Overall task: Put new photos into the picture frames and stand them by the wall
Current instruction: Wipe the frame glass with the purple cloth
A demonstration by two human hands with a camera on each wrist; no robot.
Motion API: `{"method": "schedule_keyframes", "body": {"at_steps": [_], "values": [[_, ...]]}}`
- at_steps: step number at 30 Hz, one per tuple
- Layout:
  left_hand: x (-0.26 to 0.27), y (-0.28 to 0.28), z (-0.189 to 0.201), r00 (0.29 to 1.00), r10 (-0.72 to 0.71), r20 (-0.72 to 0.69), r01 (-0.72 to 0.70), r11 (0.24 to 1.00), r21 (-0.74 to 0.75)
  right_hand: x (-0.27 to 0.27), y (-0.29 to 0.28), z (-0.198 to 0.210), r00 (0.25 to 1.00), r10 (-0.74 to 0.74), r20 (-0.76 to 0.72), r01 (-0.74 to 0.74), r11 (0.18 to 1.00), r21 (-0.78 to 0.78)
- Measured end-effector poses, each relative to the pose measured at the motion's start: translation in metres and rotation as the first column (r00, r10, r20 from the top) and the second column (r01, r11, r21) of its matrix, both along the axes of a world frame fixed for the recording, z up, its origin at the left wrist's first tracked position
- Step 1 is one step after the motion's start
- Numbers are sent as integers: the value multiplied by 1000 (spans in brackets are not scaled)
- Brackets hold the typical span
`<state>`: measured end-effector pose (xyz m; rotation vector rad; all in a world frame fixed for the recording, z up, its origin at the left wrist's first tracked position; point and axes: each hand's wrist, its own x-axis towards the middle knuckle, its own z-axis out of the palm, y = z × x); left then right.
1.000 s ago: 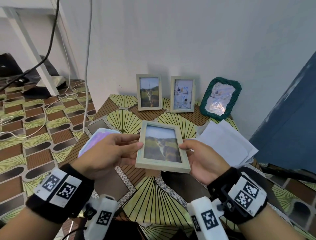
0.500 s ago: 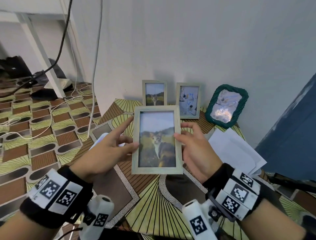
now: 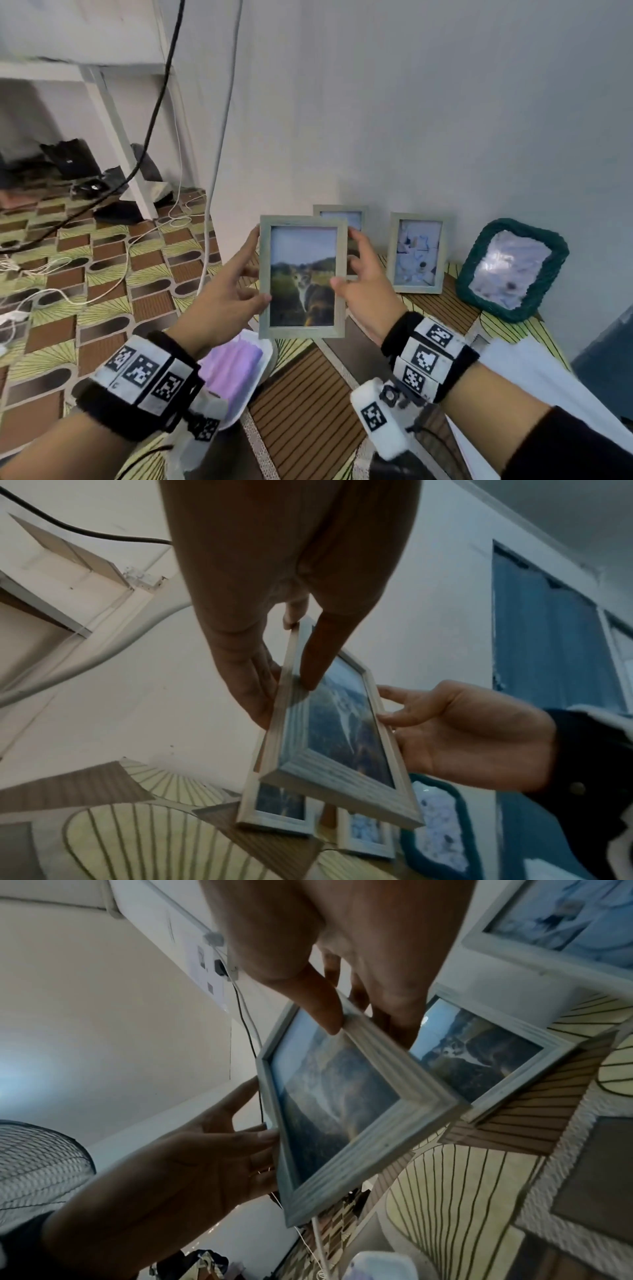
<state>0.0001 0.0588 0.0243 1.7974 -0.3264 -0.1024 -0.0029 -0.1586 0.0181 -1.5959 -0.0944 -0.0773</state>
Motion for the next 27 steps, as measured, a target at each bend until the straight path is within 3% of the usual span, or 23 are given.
{"method": "schedule_keyframes", "body": {"at_steps": [4,9,13,27], "values": [[46,6,-12,997,73,34,-73,997,0,52,13,-9,1000,-9,10,9,1000,-27],[97,8,-27,980,174,-94,-184,977,-108,110,27,-27,1000,4,13,-3,997,-83],[128,8,-33,967,219,-129,-237,959,-153,143,34,-42,999,37,13,-37,999,-40],[160,2,-46,940,289,-182,-318,936,-153,182,57,-49,993,90,-75,-98,989,-109]]}}
